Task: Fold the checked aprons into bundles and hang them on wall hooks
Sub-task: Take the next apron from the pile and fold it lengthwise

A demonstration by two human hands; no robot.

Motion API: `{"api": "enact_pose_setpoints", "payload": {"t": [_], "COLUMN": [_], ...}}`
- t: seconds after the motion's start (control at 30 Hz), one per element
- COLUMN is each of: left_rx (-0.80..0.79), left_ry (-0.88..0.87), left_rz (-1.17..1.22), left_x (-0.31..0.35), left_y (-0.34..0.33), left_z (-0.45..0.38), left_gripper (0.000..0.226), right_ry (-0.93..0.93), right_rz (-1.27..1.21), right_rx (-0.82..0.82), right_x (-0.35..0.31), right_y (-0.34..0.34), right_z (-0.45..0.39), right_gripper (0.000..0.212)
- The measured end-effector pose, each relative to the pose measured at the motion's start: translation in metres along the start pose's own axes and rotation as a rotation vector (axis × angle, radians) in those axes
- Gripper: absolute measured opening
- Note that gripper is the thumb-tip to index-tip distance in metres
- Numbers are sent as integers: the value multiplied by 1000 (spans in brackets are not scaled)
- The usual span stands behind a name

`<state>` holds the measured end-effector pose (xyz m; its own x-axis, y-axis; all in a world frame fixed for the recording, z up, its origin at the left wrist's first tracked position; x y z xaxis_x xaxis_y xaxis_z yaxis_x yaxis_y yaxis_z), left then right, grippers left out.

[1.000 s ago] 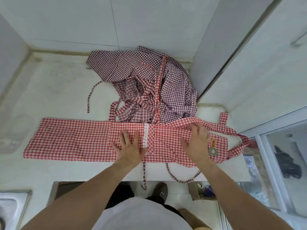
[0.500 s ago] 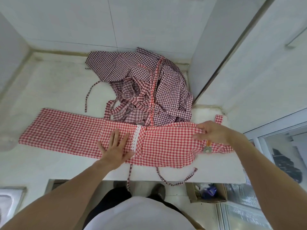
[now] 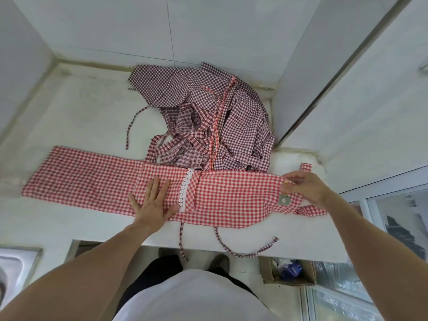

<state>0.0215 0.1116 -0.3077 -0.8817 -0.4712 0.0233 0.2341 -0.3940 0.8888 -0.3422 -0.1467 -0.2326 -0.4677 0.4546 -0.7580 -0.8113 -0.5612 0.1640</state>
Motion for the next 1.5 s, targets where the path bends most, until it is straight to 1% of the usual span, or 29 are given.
{"api": "enact_pose_setpoints", "payload": {"t": [0.07, 0.13, 0.17, 0.23, 0.27, 0.3, 0.37, 0.43, 0.5, 0.53, 0.63, 0.73, 0.8, 0.9, 1.03, 1.13, 1.2, 1.27, 1.3, 1.33, 1.37, 1.43, 1.47, 1.5], "left_rx": [-14, -25, -31, -48, -62, -65, 7, 66, 26, -20, -115, -149, -162, -185, -206, -215, -224, -230, -236, -242, -247, -260, -268, -276], "left_ry": [6, 24, 39, 63, 77, 99, 139, 125, 99, 109, 131, 114, 106, 104, 106, 114, 119, 125, 131, 140, 149, 159, 157, 156], "left_rz": [-2, -1, 4, 9, 3, -9, -31, -14, -29, -48, -87, -67, -79, -81, -80, -71, -67, -69, -72, -74, -81, -78, -71, -62], "left_x": [-2, -2, -1, 3, 7, 11, 20, 35, 47, 50, 50, 45, 43, 42, 39, 37, 37, 39, 39, 39, 41, 41, 42, 41], "left_y": [0, 1, 2, 5, 7, 11, 24, 30, 22, 16, 8, 5, 3, 2, 1, 1, 0, 0, -1, 0, 0, 1, 2, 2], "left_z": [-3, -2, -2, -2, -3, -3, -2, 1, 2, 1, -6, -9, -8, -6, -5, -5, -5, -4, -4, -3, -3, -3, -2, -2], "left_gripper": [111, 102, 95, 87, 85, 85, 79, 68, 66, 68, 70, 66, 65, 63, 62, 62, 62, 63, 63, 63, 63, 63, 64, 64], "right_ry": [-101, -156, -144, -75, -33, 5, 32, 65, 103, 118, 138, 48, -6, -58, -74, -91, -104, -56, -1, 64, 123, 211, 242, 250], "right_rz": [-124, -127, -111, -158, -169, -119, 61, 137, 150, 139, 71, -92, -101, -26, 113, 317, 479, 589, 597, 539, 408, 125, 44, 41], "right_rx": [-81, -172, -162, -37, 14, 26, -11, -32, -35, -29, -55, -66, -75, -47, 78, 56, 43, 112, 183, 265, 358, 555, 639, 710], "right_x": [21, 35, 40, 49, 54, 57, 58, 57, 54, 54, 54, 62, 70, 75, 74, 74, 75, 74, 72, 69, 68, 66, 66, 67], "right_y": [-2, -11, -11, -1, 3, 1, -14, -26, -33, -31, -21, -3, 8, 21, 57, 84, 104, 128, 139, 147, 157, 170, 174, 177], "right_z": [3, 11, 14, 15, 16, 17, 26, 32, 35, 36, 39, 43, 44, 45, 50, 59, 69, 76, 78, 81, 87, 97, 102, 103], "right_gripper": [111, 117, 120, 120, 117, 111, 89, 62, 45, 43, 45, 44, 44, 44, 47, 56, 42, 31, 27, 23, 20, 25, 29, 31]}}
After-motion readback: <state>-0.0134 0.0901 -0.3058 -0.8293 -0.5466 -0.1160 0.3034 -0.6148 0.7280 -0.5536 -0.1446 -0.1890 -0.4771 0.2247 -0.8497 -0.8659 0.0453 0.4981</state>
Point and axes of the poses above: each hand's wrist, its own z-axis away from the middle knuckle, its own y-axis out of the back of the hand, x = y × z, the point moved 10 cm from there along -z, towards the middle knuckle, and after that the axes turned 12 degrees about -z, right-handed, at the moved point
